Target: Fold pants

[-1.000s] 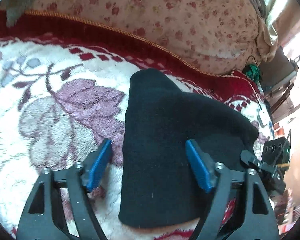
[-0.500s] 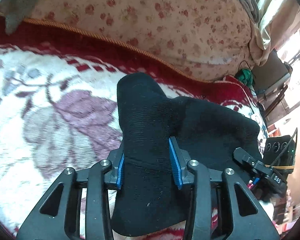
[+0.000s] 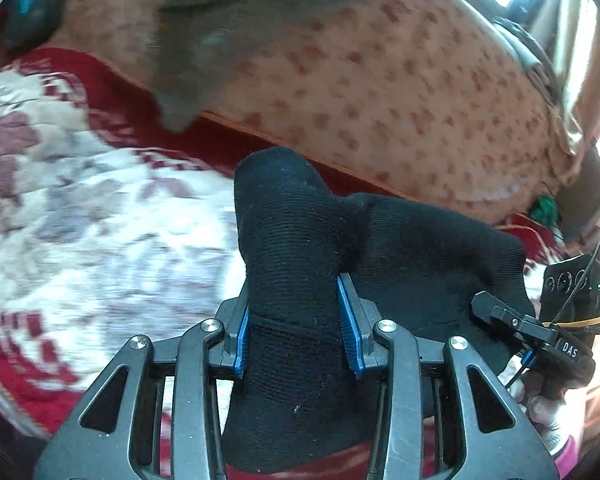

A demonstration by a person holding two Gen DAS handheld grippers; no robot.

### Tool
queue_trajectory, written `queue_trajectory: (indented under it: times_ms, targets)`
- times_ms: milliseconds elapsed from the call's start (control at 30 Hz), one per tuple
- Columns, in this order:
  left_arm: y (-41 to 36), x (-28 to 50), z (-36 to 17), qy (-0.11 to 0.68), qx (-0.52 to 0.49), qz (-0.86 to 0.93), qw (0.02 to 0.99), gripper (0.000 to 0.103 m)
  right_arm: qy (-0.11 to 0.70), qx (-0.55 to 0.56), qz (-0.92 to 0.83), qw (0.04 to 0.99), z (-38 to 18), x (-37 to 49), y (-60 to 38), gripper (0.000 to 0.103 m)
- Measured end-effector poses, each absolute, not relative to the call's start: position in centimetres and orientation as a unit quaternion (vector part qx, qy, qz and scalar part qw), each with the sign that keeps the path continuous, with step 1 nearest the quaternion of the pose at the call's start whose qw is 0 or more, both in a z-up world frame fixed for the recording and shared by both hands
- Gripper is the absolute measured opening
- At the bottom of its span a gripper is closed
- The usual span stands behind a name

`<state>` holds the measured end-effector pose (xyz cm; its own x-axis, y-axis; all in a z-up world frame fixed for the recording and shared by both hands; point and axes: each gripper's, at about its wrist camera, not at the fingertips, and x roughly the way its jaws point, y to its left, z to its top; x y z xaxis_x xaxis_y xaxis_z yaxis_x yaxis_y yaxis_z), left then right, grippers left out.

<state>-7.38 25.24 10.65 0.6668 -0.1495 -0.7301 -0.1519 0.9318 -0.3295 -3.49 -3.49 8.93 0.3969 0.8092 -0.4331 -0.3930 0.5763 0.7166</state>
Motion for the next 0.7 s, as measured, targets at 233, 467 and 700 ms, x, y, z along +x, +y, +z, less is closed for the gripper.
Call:
queue_trajectory:
  times_ms: [233, 467, 700]
  targets:
    - [31.4, -9.4, 8.1, 0.421, -0.198, 0.058, 0.884, 0.036, 0.438, 0.245, 0.401, 0.766, 6.5, -1.7, 3.7, 0.044]
    - [33.6, -9.9, 5.6, 0.428, -0.219, 0.066, 0.874, 0.037, 0.476, 0.209, 0.384, 0.763, 3.5, -0.4, 7.9, 0.046]
    - [34.3, -9.8, 4.6, 0.427, -0.23, 0.085, 0.87, 0.069, 0.502, 0.202, 0.354, 0.763, 2.7, 0.5, 6.8, 0.064]
